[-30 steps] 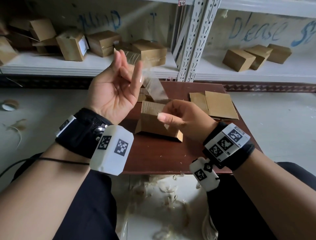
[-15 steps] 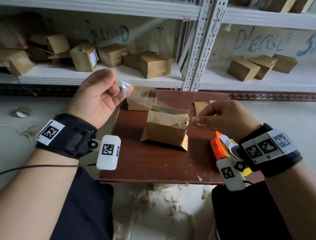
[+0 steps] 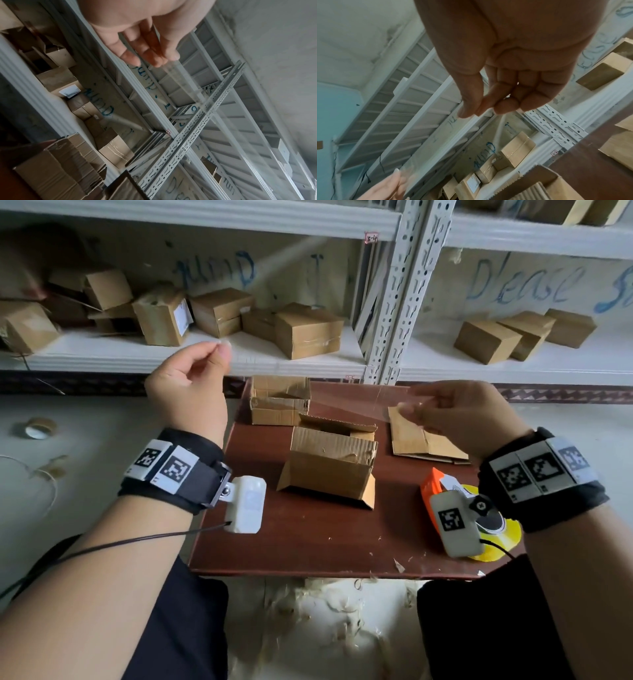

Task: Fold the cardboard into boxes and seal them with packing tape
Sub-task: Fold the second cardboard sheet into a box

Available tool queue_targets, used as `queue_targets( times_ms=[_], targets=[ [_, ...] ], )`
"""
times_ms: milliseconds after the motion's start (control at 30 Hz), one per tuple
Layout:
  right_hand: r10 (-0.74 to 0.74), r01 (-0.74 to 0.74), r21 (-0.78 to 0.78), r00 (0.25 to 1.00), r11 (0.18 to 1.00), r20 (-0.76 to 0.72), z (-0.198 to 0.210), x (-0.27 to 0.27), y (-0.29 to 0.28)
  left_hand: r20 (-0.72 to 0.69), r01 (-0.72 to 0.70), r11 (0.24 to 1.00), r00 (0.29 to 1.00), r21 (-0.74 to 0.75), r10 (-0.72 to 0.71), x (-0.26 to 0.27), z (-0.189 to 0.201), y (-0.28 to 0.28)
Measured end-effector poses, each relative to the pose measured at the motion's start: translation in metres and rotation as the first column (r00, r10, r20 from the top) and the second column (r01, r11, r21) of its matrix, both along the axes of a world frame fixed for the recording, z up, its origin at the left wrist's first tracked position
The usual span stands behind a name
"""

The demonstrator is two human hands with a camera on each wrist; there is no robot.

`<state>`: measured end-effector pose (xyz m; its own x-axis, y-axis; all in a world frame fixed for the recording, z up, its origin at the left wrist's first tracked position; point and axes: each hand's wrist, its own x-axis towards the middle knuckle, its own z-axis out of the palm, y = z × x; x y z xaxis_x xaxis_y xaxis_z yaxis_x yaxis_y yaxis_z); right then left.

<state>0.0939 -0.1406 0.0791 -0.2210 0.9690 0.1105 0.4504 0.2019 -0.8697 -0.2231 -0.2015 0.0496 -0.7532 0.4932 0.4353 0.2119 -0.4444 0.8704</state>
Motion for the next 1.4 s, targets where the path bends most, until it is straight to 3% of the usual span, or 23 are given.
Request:
queue_targets(
  times_ms=[133, 300, 367, 467, 533, 600, 667, 767, 833, 967, 1267, 1400],
  targets=[
    [-0.025, 0.027, 0.013, 0.993, 1.0, -0.115, 0.0, -0.004, 0.005, -0.071, -0.125, 0.992, 0.99, -0.011, 0.124, -0.004, -0.006, 0.016],
    [-0.025, 0.027, 0.007, 0.973, 1.0, -0.231, -0.003, -0.006, 0.014, -0.228, -0.163, 0.959, 0.967, -0.233, 0.109, -0.016, -0.022, 0.04],
    [-0.031, 0.015, -0.056, 0.955, 0.998, -0.295, -0.008, -0.007, 0.022, -0.124, -0.075, 0.941, 0.992, -0.331, 0.035, -0.015, -0.025, 0.044],
    [-0.09, -0.028, -0.23, 0.869, 0.973, -0.487, -0.014, -0.01, 0.039, 0.233, 0.17, 0.926, 0.968, -0.337, -0.093, -0.004, -0.018, 0.047],
    [-0.193, -0.035, -0.339, 0.765, 0.94, -0.614, -0.017, -0.014, 0.05, 0.515, 0.377, 0.9, 0.828, -0.219, -0.222, 0.007, -0.01, 0.049],
    [-0.297, -0.04, -0.439, 0.681, 0.898, -0.669, -0.019, -0.019, 0.057, 0.705, 0.535, 0.844, 0.613, -0.037, -0.357, 0.015, -0.007, 0.055],
    [-0.358, -0.069, -0.504, 0.622, 0.861, -0.697, -0.02, -0.022, 0.06, 0.787, 0.587, 0.798, 0.425, 0.137, -0.448, 0.023, -0.008, 0.062],
    [-0.393, -0.11, -0.559, 0.601, 0.822, -0.696, -0.023, -0.017, 0.064, 0.811, 0.603, 0.759, 0.301, 0.245, -0.501, 0.033, -0.019, 0.07],
    [-0.41, -0.132, -0.594, 0.605, 0.794, -0.683, -0.024, -0.009, 0.067, 0.81, 0.616, 0.748, 0.292, 0.247, -0.508, 0.038, -0.025, 0.071],
    [-0.44, -0.155, -0.642, 0.608, 0.751, -0.661, -0.026, 0.001, 0.07, 0.813, 0.62, 0.763, 0.343, 0.18, -0.471, 0.047, -0.039, 0.075],
    [-0.466, -0.16, -0.686, 0.625, 0.71, -0.627, -0.034, -0.005, 0.061, 0.856, 0.568, 0.823, 0.433, -0.016, -0.282, 0.061, -0.079, 0.073],
    [-0.488, -0.127, -0.712, 0.646, 0.69, -0.588, -0.037, -0.012, 0.059, 0.865, 0.547, 0.837, 0.433, -0.027, -0.255, 0.062, -0.085, 0.071]
  ],
)
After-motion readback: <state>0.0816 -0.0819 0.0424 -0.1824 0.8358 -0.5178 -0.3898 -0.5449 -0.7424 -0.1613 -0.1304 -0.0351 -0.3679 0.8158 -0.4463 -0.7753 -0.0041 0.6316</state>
